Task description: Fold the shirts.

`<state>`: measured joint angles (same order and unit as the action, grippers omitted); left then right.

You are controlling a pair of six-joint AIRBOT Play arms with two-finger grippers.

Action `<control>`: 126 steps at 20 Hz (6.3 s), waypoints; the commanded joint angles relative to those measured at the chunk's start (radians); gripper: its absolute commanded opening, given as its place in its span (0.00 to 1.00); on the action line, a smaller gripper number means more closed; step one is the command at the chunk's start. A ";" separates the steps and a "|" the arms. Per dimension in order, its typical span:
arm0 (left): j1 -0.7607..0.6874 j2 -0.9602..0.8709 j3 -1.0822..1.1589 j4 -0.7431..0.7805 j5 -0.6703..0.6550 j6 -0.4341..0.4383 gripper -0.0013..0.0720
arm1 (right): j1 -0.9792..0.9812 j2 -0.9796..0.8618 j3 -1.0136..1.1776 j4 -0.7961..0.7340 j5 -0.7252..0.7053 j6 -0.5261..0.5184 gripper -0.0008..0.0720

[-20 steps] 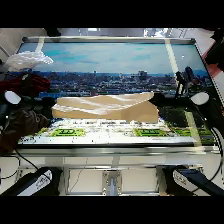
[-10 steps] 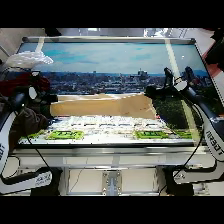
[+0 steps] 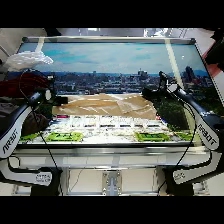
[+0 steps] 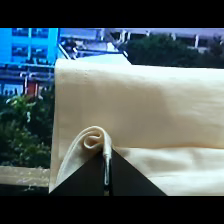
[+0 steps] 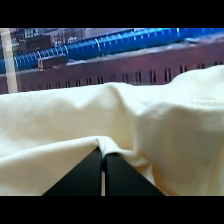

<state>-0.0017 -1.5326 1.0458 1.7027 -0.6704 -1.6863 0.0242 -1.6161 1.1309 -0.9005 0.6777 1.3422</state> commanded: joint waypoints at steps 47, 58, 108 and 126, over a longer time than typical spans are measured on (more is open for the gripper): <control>-0.372 -0.271 0.843 -0.054 -0.545 0.183 0.97 | -0.150 -0.166 0.005 0.365 0.447 -0.257 0.04; -0.414 -0.383 0.829 -0.402 -0.654 0.222 0.03 | -0.151 0.106 0.089 0.254 0.697 -0.154 0.04; -0.053 -0.042 0.731 -0.520 -0.644 0.360 0.03 | 0.193 -0.266 0.487 -0.068 0.562 0.191 0.70; -0.053 -0.043 0.731 -0.514 -0.644 0.371 0.03 | 0.288 -0.428 0.470 0.502 0.441 -0.053 0.50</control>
<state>-0.0555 -1.5745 1.7767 1.1881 -1.3151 -1.3159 0.2901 -2.0357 1.5776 -0.4644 1.1271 1.3239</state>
